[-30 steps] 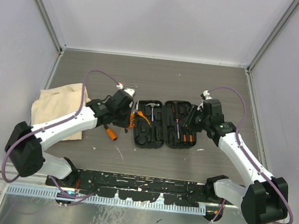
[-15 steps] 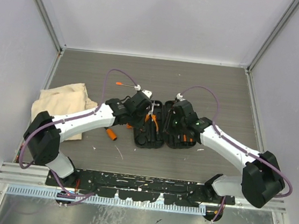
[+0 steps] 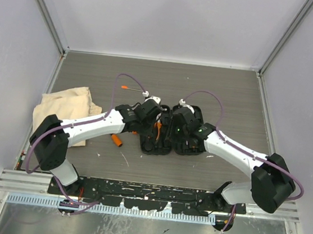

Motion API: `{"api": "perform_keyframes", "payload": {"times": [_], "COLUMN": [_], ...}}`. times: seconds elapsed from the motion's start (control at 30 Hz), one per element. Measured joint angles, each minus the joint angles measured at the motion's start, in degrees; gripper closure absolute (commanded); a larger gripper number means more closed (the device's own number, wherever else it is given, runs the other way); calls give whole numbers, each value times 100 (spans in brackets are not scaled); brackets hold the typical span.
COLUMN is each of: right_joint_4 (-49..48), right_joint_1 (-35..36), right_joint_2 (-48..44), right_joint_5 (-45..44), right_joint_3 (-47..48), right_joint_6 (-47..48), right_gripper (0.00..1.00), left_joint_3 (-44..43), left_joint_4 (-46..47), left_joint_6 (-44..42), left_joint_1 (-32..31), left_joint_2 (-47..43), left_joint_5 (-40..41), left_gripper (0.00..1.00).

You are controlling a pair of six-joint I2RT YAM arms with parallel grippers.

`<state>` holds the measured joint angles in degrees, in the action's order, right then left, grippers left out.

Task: Sort the tools into containers
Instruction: Pick up the pliers at the center of the board, then place the pliers in the storage box.

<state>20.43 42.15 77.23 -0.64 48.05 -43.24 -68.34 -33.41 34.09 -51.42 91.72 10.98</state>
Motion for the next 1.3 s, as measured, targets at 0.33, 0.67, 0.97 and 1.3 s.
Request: {"api": "perform_keyframes", "payload": {"times": [0.33, 0.67, 0.97, 1.3], "right_joint_4": [232, -284, -636, -195], "right_joint_1": [-55, -59, -26, -11], "right_joint_2": [-227, 330, 492, -136], "right_joint_5": [-595, 129, 562, -330], "right_joint_3": [96, 122, 79, -15], "right_joint_6": [127, -50, -85, -90], "right_gripper": [65, 66, 64, 62], "left_joint_3": [0, -2, -2, -28], "left_joint_4": [-164, -195, -334, -380], "left_joint_6": [306, 415, 415, 859], "left_joint_1": [0, 0, 13, 2], "left_joint_2": [0, 0, 0, 155], "left_joint_5": [330, 315, 382, 476], "left_gripper": [100, 100, 100, 100]}}
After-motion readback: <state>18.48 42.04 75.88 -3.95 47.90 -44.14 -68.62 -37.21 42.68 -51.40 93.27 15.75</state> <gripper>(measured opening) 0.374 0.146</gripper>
